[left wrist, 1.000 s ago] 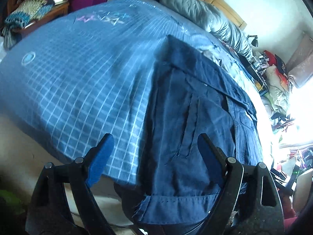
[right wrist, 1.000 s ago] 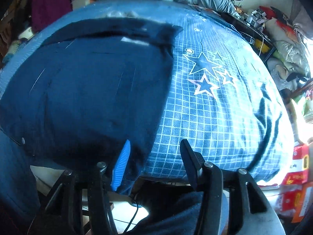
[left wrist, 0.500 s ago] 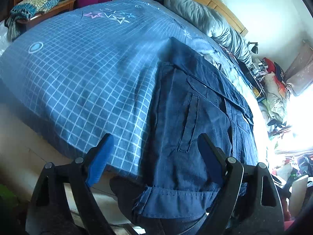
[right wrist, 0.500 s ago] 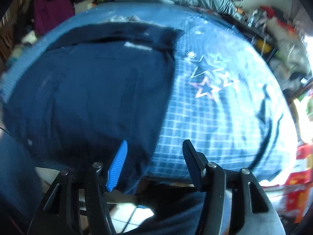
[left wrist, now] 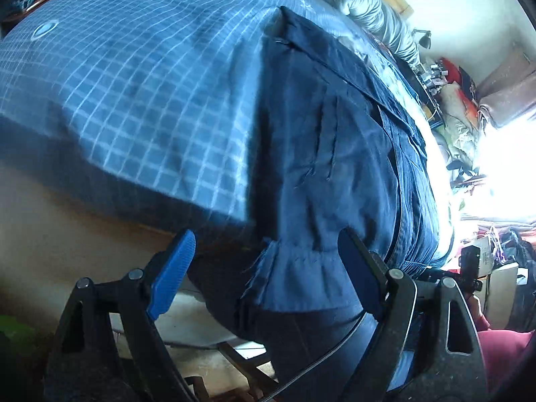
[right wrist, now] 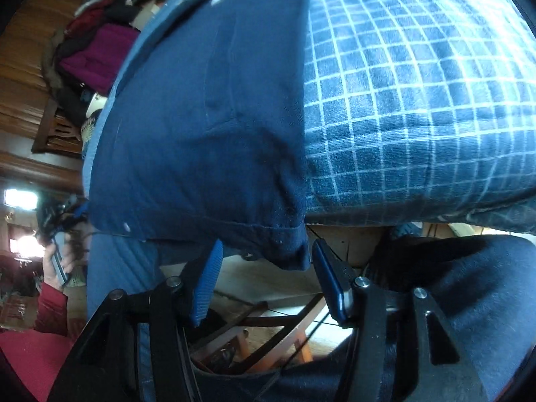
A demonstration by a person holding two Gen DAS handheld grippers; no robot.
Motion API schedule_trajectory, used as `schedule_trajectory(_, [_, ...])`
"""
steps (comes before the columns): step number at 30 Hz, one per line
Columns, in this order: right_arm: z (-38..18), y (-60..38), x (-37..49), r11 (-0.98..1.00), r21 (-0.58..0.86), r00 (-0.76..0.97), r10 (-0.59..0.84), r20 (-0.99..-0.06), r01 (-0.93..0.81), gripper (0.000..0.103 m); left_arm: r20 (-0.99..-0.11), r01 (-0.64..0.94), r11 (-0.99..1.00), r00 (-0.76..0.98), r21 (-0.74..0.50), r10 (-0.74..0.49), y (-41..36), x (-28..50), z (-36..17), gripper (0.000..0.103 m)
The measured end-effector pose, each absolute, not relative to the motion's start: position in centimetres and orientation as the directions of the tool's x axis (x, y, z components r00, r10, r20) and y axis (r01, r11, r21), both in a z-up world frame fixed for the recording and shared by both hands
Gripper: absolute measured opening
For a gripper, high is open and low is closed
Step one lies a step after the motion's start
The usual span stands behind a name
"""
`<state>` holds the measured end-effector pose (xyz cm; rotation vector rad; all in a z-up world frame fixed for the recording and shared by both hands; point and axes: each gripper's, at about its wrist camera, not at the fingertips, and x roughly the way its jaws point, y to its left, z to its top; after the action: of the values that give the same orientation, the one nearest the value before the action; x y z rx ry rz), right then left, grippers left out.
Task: Fold small clothes
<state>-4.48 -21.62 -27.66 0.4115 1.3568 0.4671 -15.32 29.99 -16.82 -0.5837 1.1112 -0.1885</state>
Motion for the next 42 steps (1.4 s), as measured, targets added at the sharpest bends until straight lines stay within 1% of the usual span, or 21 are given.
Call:
schedule_trajectory(4, [-28.6,-21.5,-3.8,0.833,0.549,0.129,0.552,-0.824,-0.062,0.061,-0.779,-0.163,0.818,0.450,-0.552,-0.436,30.8,-16.3,-17.3,0.085])
schedule_trajectory(10, [-29.5,-21.5,-3.5,0.824,0.564,0.113,0.567,-0.816,-0.061,0.061,-0.816,-0.134,0.844,0.370,-0.520,-0.444,29.1,-15.6,-19.1,0.084])
schedule_trajectory(11, [-29.7,-21.6,-3.5,0.825,0.562,0.107,0.566,-0.818,-0.063,0.061,-0.818,-0.131,0.845,0.362,-0.519,-0.447,28.9,-15.4,-19.4,0.081])
schedule_trajectory(12, [-29.8,-21.5,-3.5,0.827,0.558,0.102,0.562,-0.821,-0.064,0.061,-0.818,-0.124,0.844,0.353,-0.521,-0.454,28.7,-15.2,-19.7,0.074])
schedule_trajectory(14, [-29.9,-21.3,-3.6,0.833,0.549,0.093,0.553,-0.828,-0.069,0.061,-0.810,-0.111,0.836,0.345,-0.537,-0.475,28.4,-15.0,-20.1,0.064])
schedule_trajectory(18, [-30.0,-20.9,-3.7,0.848,0.524,0.083,0.529,-0.844,-0.080,0.061,-0.795,-0.091,0.825,0.344,-0.558,-0.500,27.9,-14.8,-20.2,0.052])
schedule_trajectory(19, [-30.1,-20.8,-3.7,0.850,0.521,0.081,0.527,-0.846,-0.079,0.061,-0.794,-0.087,0.825,0.344,-0.558,-0.501,27.8,-14.7,-20.1,0.050])
schedule_trajectory(24, [-30.4,-20.3,-3.5,0.850,0.521,0.095,0.526,-0.845,-0.077,0.061,-0.794,-0.082,0.826,0.343,-0.557,-0.502,27.9,-14.1,-20.0,0.050])
schedule_trajectory(26, [-30.5,-20.1,-3.1,0.859,0.506,0.102,0.512,-0.853,-0.081,0.062,-0.795,-0.080,0.826,0.337,-0.558,-0.504,28.0,-13.9,-20.0,0.050])
schedule_trajectory(32, [-31.0,-19.4,-2.8,0.857,0.506,0.087,0.514,-0.854,-0.094,0.062,-0.804,-0.074,0.835,0.327,-0.546,-0.497,28.1,-13.4,-20.1,0.051])
schedule_trajectory(36, [-29.9,-19.8,-3.2,0.841,0.532,0.128,0.540,-0.832,-0.095,0.063,-0.791,-0.077,0.824,0.342,-0.561,-0.507,28.4,-13.6,-20.1,0.050])
schedule_trajectory(37, [-29.6,-20.0,-3.2,0.839,0.536,0.143,0.545,-0.826,-0.099,0.066,-0.785,-0.074,0.818,0.339,-0.571,-0.518,28.3,-13.6,-20.2,0.050])
schedule_trajectory(38, [-29.6,-20.0,-3.1,0.838,0.536,0.151,0.546,-0.824,-0.100,0.068,-0.777,-0.068,0.807,0.329,-0.587,-0.537,28.1,-13.6,-20.4,0.047])
schedule_trajectory(39, [-29.8,-20.0,-3.1,0.837,0.539,0.146,0.547,-0.824,-0.096,0.068,-0.770,-0.058,0.798,0.314,-0.600,-0.556,27.7,-13.6,-20.6,0.038])
schedule_trajectory(40, [-30.1,-19.9,-2.9,0.832,0.547,0.127,0.555,-0.822,-0.092,0.066,-0.772,-0.050,0.799,0.301,-0.599,-0.560,27.4,-13.6,-20.8,0.035])
schedule_trajectory(41, [-30.3,-19.5,-3.0,0.826,0.555,0.095,0.562,-0.821,-0.098,0.050,-0.777,-0.045,0.806,0.301,-0.591,-0.553,27.1,-13.7,-20.7,0.027])
schedule_trajectory(42, [-30.0,-19.4,-3.0,0.835,0.539,0.089,0.549,-0.831,-0.113,0.043,-0.770,-0.050,0.800,0.315,-0.598,-0.555,27.1,-13.8,-20.3,0.010])
